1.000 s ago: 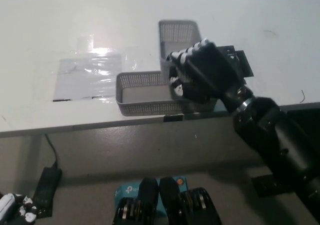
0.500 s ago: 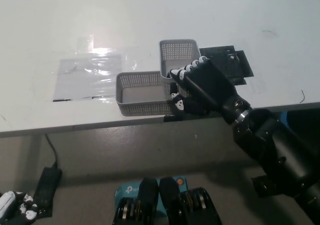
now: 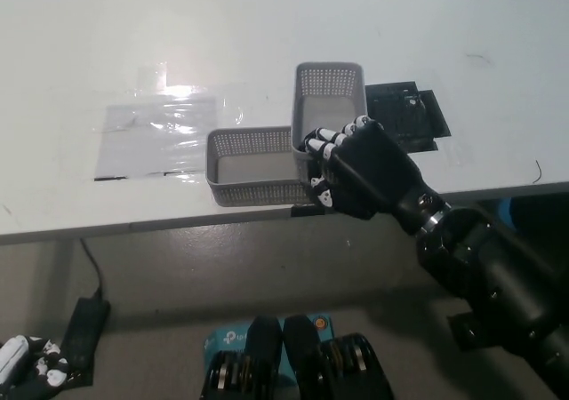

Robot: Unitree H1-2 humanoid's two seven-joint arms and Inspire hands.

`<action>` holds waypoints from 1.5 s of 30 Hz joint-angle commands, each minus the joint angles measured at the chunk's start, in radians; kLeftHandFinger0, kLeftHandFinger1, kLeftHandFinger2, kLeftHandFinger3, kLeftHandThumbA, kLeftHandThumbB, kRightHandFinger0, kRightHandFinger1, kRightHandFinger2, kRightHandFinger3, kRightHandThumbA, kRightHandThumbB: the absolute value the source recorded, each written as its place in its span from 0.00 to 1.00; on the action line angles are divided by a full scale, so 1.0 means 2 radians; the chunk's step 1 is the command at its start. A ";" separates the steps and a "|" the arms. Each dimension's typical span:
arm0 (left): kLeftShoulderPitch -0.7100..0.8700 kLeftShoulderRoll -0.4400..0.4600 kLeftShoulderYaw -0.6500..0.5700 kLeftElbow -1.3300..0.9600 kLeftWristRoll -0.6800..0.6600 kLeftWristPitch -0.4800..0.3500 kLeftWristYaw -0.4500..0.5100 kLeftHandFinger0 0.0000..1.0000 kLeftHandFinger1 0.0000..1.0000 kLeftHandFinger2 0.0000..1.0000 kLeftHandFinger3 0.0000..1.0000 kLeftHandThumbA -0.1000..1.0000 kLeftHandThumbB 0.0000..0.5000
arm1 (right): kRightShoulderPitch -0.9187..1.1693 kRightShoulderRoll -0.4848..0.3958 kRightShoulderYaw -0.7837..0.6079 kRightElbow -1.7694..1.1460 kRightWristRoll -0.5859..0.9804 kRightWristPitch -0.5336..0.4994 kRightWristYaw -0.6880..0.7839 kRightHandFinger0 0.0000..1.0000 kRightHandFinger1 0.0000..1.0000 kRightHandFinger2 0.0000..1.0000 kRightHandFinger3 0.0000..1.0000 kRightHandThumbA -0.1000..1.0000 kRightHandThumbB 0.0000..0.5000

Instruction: The robot uses its right hand to pick up the grey box kept on the middle on the desk and place it on top of another box next to it in a right angle

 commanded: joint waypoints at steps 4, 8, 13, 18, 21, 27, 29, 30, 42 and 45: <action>-0.008 0.015 0.000 -0.001 0.004 -0.004 -0.003 0.00 0.00 0.00 0.13 0.00 1.00 | 0.010 -0.014 0.003 -0.081 0.011 -0.010 0.060 0.00 0.00 0.15 0.78 0.25 0.00; -0.006 0.015 0.000 -0.006 0.003 -0.001 -0.004 0.00 0.00 0.02 0.13 0.00 1.00 | 0.023 -0.013 0.003 -0.117 -0.013 0.001 0.067 0.00 0.00 0.04 0.98 0.49 0.05; -0.009 0.012 -0.003 -0.003 0.004 0.001 -0.004 0.00 0.00 0.00 0.12 0.00 1.00 | 0.028 -0.023 -0.006 -0.157 -0.054 0.040 0.096 0.00 0.01 0.10 1.00 0.84 0.14; -0.002 0.008 -0.002 -0.004 0.001 -0.005 -0.001 0.00 0.00 0.00 0.11 0.00 1.00 | 0.035 -0.023 -0.022 -0.189 -0.088 0.091 0.136 0.05 0.28 0.51 1.00 0.92 0.36; 0.000 0.009 -0.004 -0.005 0.006 -0.007 0.000 0.00 0.00 0.00 0.11 0.00 1.00 | 0.033 -0.024 -0.029 -0.192 -0.093 0.109 0.165 0.20 0.57 0.86 1.00 0.95 0.41; 0.004 0.006 -0.004 -0.007 0.002 -0.007 -0.001 0.00 0.00 0.00 0.10 0.00 1.00 | 0.029 -0.028 -0.032 -0.173 -0.102 0.106 0.155 0.22 0.56 0.78 1.00 0.85 0.41; 0.007 0.007 -0.004 -0.011 0.007 -0.003 0.002 0.00 0.00 0.00 0.10 0.00 1.00 | 0.027 -0.027 -0.031 -0.160 -0.102 0.101 0.139 0.22 0.53 0.71 1.00 0.83 0.40; 0.007 0.007 -0.004 -0.011 0.007 -0.003 0.002 0.00 0.00 0.00 0.10 0.00 1.00 | 0.027 -0.027 -0.032 -0.156 -0.103 0.101 0.133 0.22 0.53 0.69 1.00 0.83 0.38; 0.014 0.006 -0.005 -0.010 0.007 -0.008 0.002 0.00 0.00 0.00 0.11 0.00 1.00 | 0.042 -0.015 -0.027 -0.146 -0.097 0.101 0.126 0.29 0.63 0.83 1.00 0.93 0.24; 0.013 0.006 -0.008 -0.003 0.006 -0.004 -0.001 0.01 0.01 0.02 0.12 0.00 1.00 | 0.049 -0.012 -0.029 -0.151 -0.088 0.095 0.120 0.31 0.69 0.89 1.00 0.91 0.24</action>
